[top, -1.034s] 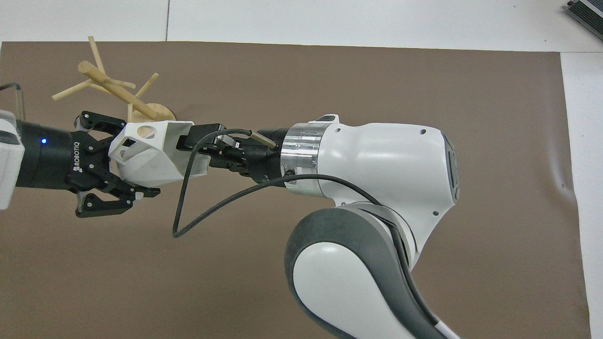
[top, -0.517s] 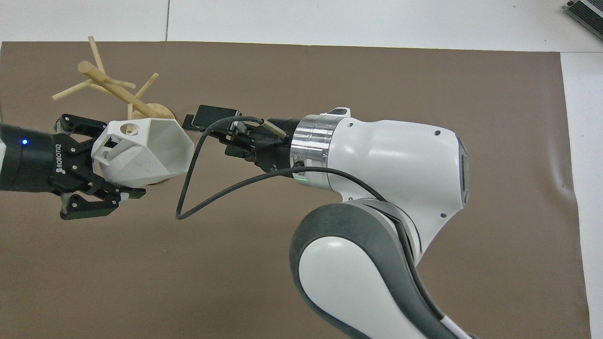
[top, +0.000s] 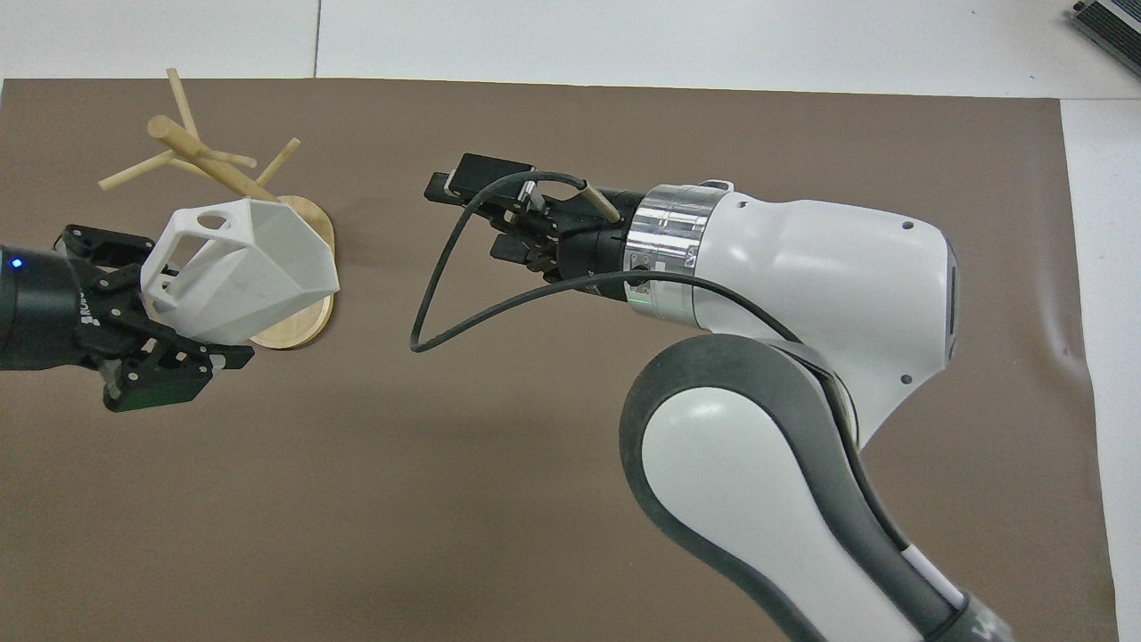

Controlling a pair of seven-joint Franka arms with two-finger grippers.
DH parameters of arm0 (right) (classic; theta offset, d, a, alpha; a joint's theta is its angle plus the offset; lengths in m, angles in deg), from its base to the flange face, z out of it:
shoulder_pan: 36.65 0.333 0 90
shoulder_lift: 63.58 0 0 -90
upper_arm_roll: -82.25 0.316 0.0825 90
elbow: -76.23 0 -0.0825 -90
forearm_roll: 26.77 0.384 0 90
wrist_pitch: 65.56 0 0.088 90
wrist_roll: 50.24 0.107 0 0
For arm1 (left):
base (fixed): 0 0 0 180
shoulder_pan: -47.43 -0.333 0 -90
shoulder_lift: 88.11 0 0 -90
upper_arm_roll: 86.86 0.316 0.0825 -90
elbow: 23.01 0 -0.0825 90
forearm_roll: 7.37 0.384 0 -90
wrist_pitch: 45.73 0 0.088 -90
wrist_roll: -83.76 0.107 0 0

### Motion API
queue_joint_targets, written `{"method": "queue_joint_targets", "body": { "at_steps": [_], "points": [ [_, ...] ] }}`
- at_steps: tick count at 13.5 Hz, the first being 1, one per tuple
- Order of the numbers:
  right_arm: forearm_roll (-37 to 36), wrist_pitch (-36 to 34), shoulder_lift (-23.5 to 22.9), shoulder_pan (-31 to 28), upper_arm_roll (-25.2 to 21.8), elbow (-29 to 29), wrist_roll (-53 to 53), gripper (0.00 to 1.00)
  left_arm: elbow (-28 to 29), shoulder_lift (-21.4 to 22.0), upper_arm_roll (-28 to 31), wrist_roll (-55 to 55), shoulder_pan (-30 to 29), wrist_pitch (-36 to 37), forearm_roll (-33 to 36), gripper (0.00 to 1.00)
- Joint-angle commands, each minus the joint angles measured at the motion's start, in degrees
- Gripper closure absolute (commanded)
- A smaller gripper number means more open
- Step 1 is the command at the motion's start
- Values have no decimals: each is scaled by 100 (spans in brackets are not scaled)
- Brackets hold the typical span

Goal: Hang cup on rack
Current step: 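Carry the cup to the rack with the left gripper while the right gripper withdraws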

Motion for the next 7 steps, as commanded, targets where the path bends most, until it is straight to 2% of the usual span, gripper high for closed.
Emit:
{"method": "queue_joint_targets", "body": {
  "at_steps": [1,7],
  "points": [
    [-3,-63,360,-333,36,-519,-74,0,174,100,-78,-871,97,-492,268,100],
    [-29,-195,791,-781,36,-1284,-74,0,166,56,-78,-1611,45,-765,296,100]
  ]
}}
